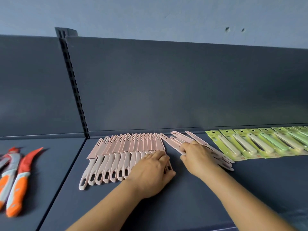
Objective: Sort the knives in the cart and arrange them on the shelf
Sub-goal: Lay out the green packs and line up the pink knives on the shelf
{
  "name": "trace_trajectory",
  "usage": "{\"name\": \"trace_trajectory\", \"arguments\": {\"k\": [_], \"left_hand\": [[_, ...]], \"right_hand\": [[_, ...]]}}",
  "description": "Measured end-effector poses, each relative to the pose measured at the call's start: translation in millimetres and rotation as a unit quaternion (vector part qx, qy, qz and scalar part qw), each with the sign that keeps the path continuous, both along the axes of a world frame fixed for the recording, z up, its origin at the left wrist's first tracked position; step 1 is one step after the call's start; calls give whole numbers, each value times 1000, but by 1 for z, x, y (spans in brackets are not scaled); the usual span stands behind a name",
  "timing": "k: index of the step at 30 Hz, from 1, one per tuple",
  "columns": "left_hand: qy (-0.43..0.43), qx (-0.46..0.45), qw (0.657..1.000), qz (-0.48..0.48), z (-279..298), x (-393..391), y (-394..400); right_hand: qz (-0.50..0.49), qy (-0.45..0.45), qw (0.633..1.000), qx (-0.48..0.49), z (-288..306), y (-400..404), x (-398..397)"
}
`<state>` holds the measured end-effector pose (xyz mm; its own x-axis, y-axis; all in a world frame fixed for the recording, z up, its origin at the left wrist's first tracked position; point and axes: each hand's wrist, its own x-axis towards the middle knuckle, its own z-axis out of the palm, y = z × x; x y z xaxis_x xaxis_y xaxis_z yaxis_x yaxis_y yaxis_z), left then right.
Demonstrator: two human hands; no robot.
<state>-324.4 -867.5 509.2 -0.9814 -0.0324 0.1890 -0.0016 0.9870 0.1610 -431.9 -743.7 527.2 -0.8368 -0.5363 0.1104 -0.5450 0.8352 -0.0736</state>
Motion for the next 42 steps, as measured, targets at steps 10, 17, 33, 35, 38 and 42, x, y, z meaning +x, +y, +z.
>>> {"name": "trace_trajectory", "arguments": {"k": [10,17,33,35,38,42], "left_hand": [[25,11,1000,-1,-1,0,0],[18,6,1000,-4,-4,0,-1],[-14,-12,999,-30,0,-8,0],[-28,-20,999,-32,-1,-13,2],[-31,-28,999,-29,-3,-17,5],[-32,-24,999,-24,-5,-16,7]], "right_hand": [[-32,-81,985,-148,8,-11,-1],[-45,-172,958,-223,1,-17,11],[-63,-38,992,-104,4,12,-3],[-85,-36,993,-67,1,25,-10],[-86,-39,994,-63,-6,35,-15],[-74,-47,993,-85,-4,40,-16]]}}
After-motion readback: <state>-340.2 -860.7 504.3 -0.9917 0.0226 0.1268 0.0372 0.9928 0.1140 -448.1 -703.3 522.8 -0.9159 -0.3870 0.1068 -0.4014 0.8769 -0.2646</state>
